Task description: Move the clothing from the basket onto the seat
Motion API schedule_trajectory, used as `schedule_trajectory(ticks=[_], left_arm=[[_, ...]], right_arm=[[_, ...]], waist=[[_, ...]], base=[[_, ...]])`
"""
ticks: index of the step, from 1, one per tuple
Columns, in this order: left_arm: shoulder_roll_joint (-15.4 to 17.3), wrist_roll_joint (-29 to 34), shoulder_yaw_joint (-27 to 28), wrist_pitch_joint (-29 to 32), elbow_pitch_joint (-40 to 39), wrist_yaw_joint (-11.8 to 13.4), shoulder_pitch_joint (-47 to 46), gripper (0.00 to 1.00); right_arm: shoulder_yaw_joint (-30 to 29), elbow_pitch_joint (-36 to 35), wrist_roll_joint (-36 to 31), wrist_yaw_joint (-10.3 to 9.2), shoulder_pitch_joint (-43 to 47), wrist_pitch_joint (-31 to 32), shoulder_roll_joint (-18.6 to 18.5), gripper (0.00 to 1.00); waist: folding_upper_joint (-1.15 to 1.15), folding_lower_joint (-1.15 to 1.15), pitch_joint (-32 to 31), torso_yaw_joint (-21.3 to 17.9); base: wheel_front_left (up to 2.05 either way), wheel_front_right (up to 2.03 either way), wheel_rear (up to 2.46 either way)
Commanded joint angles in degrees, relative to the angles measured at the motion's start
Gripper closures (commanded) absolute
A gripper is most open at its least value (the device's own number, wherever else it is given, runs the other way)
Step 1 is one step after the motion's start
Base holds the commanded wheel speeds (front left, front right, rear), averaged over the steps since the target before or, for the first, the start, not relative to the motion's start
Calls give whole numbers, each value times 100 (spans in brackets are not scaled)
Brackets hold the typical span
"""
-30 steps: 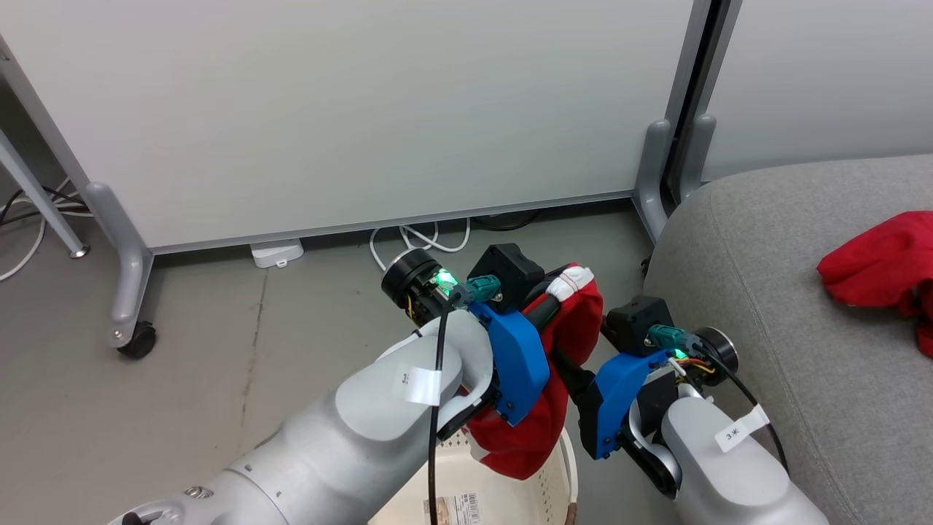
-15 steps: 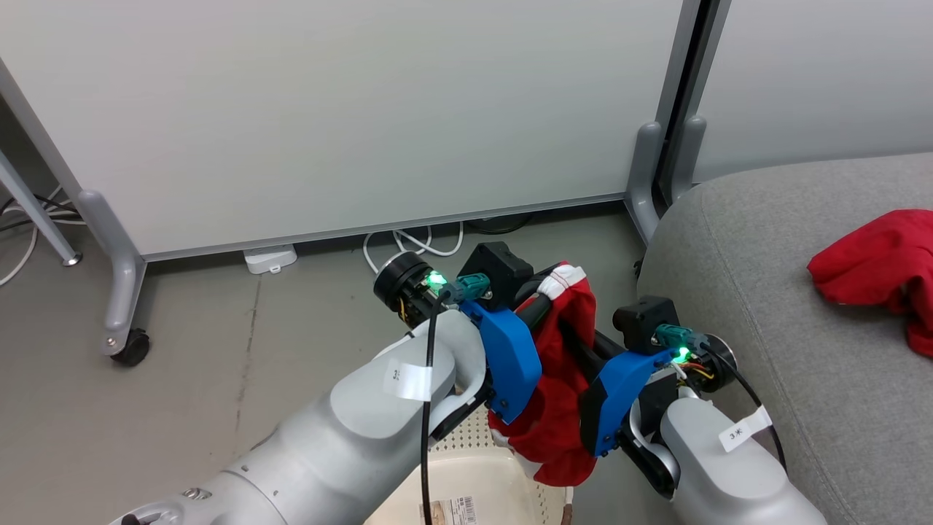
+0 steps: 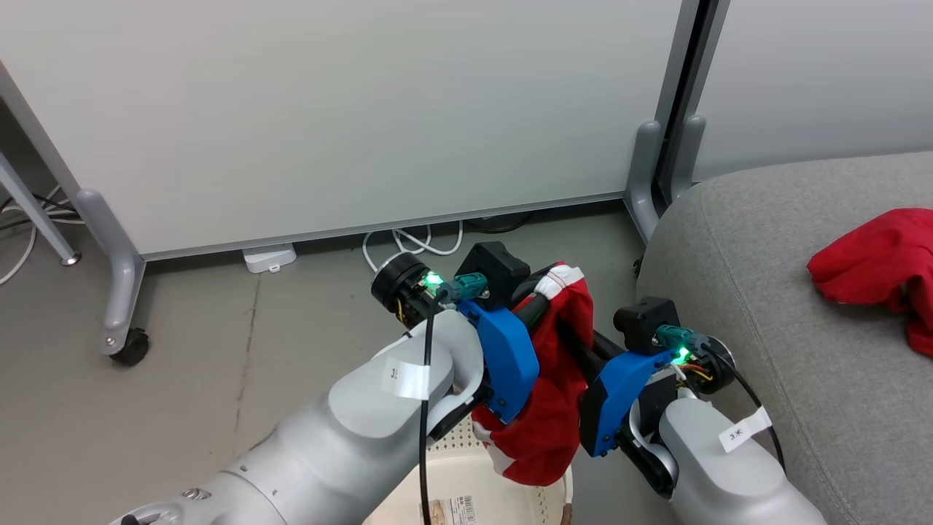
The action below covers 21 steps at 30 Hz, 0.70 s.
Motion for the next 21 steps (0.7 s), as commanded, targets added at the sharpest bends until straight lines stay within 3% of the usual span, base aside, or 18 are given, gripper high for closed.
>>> schedule_trajectory(ticks=[1,4,5,6,7,8,21], left_arm=[[0,7,-14,-37,25,-10,38,100],[0,-12,-14,-51,57,-11,42,100],[1,-17,-14,-61,75,-11,37,96],[0,-19,-14,-76,87,-11,33,79],[0,-22,-14,-98,98,-11,32,20],[0,-54,-14,-77,131,-11,43,0],[2,-70,32,-446,337,-10,247,0]], right_arm=[[20,39,42,1,-97,-38,19,100],[26,75,58,1,-100,-70,21,100],[24,88,71,1,-101,-74,22,100],[23,99,80,1,-105,-91,24,100],[22,107,91,1,-112,-104,24,100],[23,118,101,1,-121,-113,25,100],[-72,164,137,1,-200,-278,0,100]], waist=[[0,0,1,-2],[0,0,1,-7],[0,0,1,-10],[0,0,1,-12],[0,0,2,-15],[0,0,3,-19],[0,0,57,-33]], base=[[0,0,0],[0,0,0],[0,0,0],[0,0,0],[0,0,0],[0,0,0],[0,0,0]])
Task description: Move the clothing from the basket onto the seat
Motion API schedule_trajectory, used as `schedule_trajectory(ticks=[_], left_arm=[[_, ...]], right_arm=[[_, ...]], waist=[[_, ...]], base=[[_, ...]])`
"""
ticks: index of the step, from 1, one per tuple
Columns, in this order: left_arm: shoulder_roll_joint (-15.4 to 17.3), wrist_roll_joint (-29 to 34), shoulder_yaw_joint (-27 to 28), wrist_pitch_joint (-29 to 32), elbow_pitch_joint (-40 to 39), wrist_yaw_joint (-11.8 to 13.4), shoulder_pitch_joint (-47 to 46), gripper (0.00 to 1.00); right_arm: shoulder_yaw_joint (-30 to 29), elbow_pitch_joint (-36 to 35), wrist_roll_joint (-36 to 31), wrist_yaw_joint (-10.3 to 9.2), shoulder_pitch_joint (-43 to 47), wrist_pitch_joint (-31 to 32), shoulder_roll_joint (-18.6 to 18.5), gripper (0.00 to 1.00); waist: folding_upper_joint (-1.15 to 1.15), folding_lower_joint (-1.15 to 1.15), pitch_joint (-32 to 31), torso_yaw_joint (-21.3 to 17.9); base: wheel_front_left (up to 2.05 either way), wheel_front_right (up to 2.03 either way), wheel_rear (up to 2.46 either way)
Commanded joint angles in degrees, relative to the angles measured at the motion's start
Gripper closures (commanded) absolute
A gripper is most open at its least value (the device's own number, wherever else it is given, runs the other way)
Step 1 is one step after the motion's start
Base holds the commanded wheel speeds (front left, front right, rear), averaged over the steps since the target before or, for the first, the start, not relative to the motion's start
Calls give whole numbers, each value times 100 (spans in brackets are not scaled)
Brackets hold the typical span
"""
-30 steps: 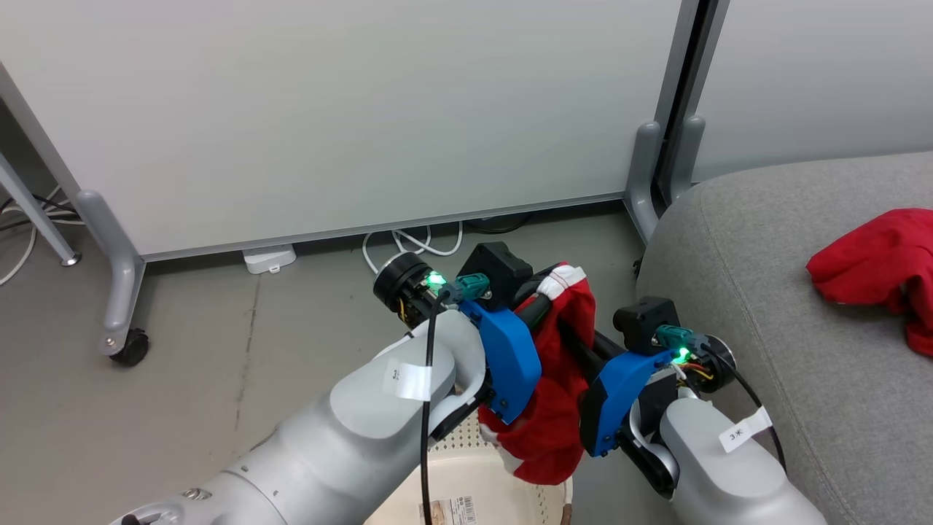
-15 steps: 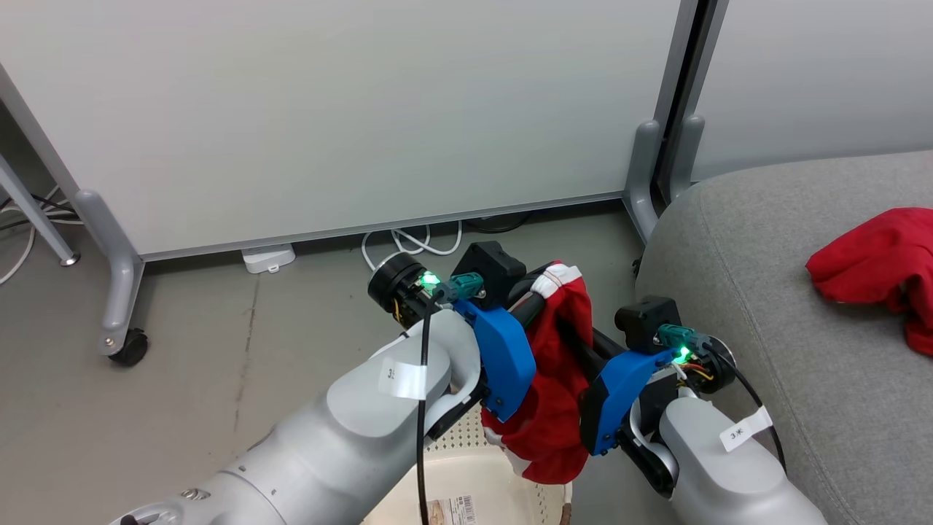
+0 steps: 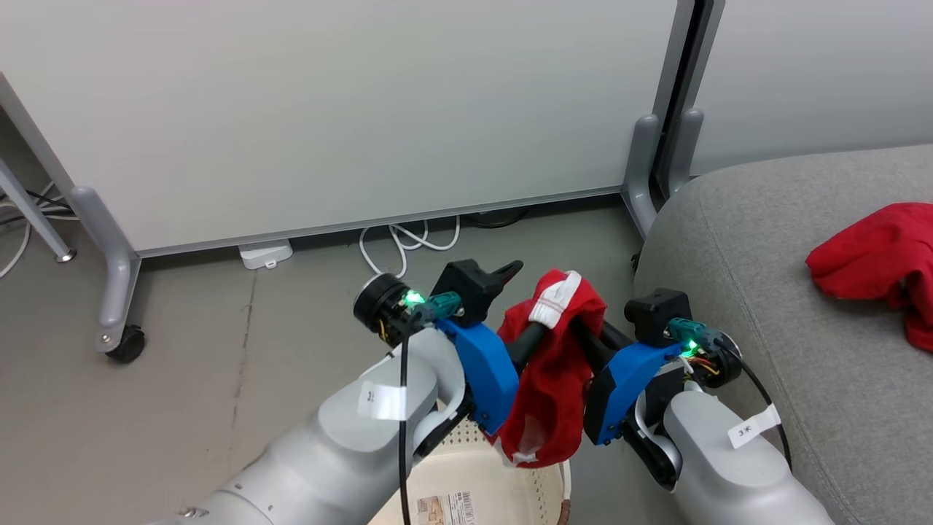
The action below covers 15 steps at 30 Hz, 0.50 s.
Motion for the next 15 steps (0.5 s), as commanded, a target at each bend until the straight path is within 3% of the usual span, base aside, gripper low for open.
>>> schedule_trajectory(ticks=[1,5,15], left_arm=[[3,11,47,-66,40,-6,111,0],[96,179,313,-138,-96,99,354,0],[692,1246,1673,-139,-1527,322,1727,0]], right_arm=[[-42,-11,17,1,-95,-58,-22,100],[-159,-69,21,1,-101,-119,-67,100],[-416,-255,-102,1,-34,-166,-97,100]], waist=[[0,0,6,5],[0,0,19,11],[0,0,105,3]], base=[[0,0,0],[0,0,0],[0,0,0]])
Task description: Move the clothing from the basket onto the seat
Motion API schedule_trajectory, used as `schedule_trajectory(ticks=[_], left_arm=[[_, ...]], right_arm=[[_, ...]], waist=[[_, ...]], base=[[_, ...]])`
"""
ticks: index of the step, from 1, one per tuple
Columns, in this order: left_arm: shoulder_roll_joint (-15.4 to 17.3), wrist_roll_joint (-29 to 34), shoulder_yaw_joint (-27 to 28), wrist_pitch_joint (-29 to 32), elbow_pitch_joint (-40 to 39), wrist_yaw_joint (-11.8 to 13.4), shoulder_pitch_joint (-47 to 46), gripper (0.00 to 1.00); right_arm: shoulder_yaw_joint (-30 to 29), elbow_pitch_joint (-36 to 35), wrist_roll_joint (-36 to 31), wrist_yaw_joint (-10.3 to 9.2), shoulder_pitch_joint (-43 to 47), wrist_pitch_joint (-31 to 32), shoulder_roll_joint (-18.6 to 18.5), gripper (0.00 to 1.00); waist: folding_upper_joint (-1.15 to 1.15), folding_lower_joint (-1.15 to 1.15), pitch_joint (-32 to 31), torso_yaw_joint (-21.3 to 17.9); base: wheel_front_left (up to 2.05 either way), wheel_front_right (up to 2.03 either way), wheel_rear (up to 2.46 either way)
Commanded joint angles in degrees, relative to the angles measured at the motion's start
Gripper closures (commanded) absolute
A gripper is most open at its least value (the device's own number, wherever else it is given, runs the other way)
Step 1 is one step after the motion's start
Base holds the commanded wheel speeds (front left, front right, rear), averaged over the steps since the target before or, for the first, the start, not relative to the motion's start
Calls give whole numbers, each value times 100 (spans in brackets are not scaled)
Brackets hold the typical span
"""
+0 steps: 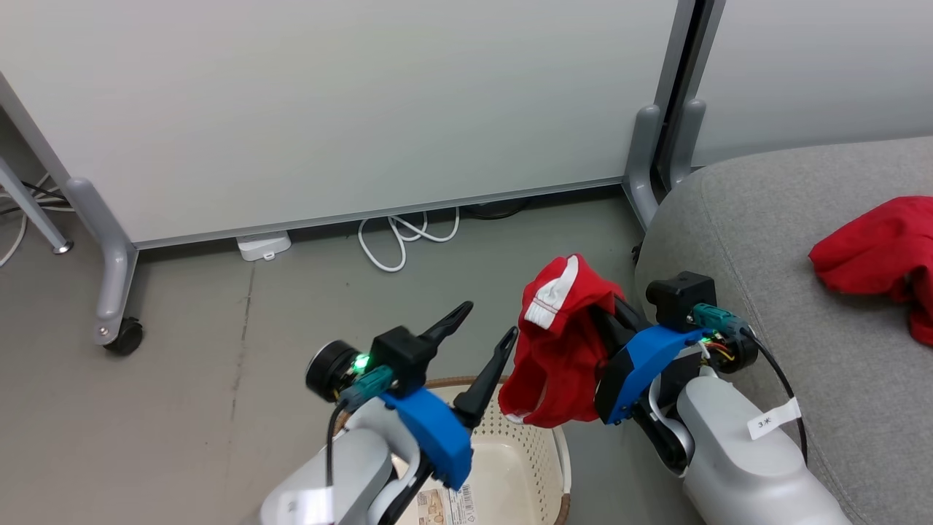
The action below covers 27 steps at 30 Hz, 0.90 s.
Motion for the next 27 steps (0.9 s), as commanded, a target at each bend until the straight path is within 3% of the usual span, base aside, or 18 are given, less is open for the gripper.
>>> schedule_trajectory(ticks=[1,14,27], left_arm=[[76,162,229,-26,-166,45,247,0],[338,1494,2193,-28,-1426,61,1898,0],[56,2255,3004,-28,-1542,-223,2460,0]], right_arm=[[-25,-57,-47,1,-6,-37,-21,100],[-167,-300,-120,1,274,103,-39,100],[-280,-543,-186,1,446,242,-24,100]], waist=[[0,0,9,-3],[0,0,-11,-25],[0,0,-34,-60]], base=[[0,0,0],[0,0,0],[0,0,0]])
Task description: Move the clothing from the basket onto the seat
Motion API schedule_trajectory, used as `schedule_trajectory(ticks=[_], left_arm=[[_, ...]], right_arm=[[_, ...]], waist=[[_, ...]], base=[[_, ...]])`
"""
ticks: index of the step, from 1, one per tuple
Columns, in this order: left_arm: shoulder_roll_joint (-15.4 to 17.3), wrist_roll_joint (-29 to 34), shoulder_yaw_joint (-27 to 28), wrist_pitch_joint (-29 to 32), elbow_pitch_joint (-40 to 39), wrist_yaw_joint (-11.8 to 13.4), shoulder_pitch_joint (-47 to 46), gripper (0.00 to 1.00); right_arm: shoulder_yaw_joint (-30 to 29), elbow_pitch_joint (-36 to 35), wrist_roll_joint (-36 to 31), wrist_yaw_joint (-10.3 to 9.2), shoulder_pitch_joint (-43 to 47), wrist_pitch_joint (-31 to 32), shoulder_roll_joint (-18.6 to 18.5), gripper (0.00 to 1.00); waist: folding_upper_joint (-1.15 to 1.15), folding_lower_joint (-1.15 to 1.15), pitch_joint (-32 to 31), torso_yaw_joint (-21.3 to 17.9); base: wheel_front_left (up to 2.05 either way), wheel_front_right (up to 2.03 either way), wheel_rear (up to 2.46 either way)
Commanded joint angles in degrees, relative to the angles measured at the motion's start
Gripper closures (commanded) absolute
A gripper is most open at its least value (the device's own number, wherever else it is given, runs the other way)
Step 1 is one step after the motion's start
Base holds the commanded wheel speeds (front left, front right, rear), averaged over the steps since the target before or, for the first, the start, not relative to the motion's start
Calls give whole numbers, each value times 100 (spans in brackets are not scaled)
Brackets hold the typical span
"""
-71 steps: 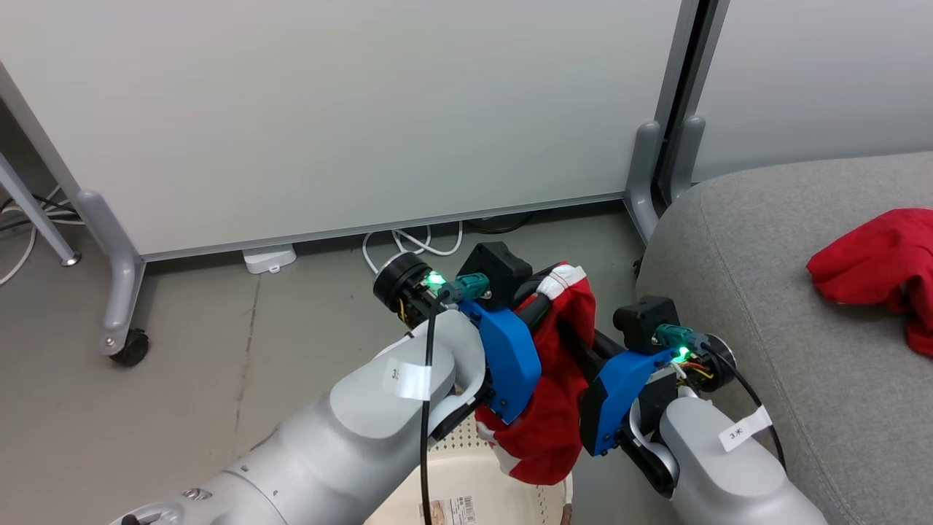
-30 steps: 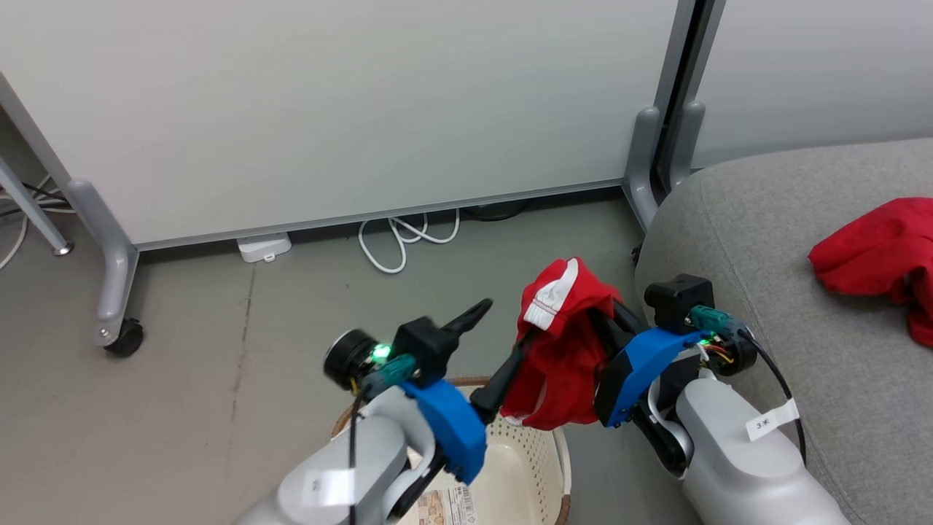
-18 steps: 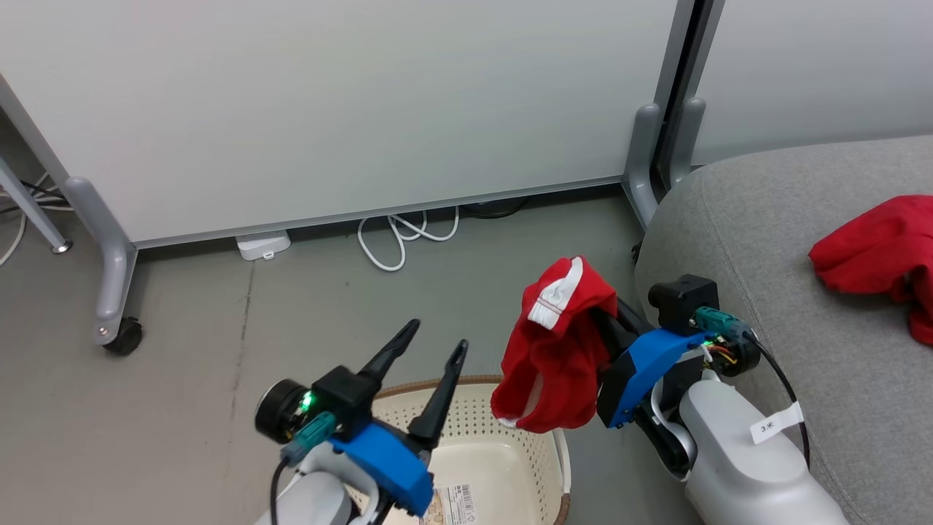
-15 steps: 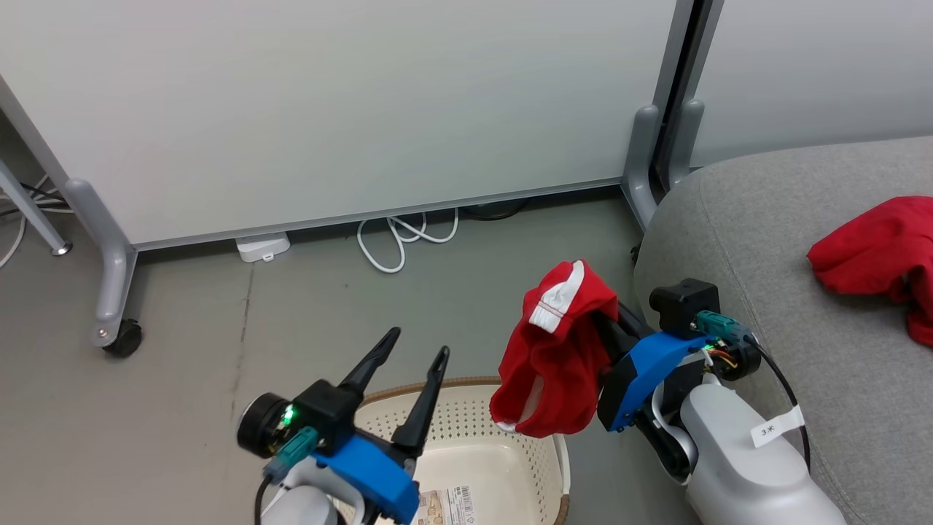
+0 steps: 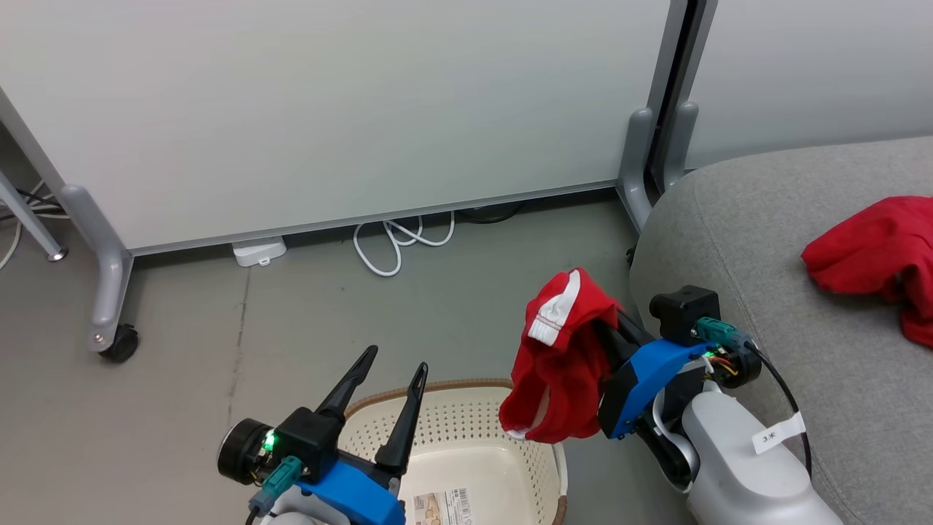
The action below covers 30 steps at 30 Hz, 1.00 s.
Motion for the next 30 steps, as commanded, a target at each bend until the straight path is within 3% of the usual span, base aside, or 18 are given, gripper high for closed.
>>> schedule_trajectory(ticks=[1,11,30], left_arm=[[-79,153,68,-28,66,-86,27,0],[-159,265,157,-28,112,-114,-69,0],[-76,267,100,-28,10,-119,-257,0]], right_arm=[[-43,-104,-30,1,85,41,-17,100],[-95,-252,-58,1,85,90,25,100],[-143,-396,-77,1,42,89,82,100]], waist=[[0,0,12,-40],[0,0,92,-382],[0,0,344,-1839]], base=[[0,0,0],[0,0,0],[0,0,0]])
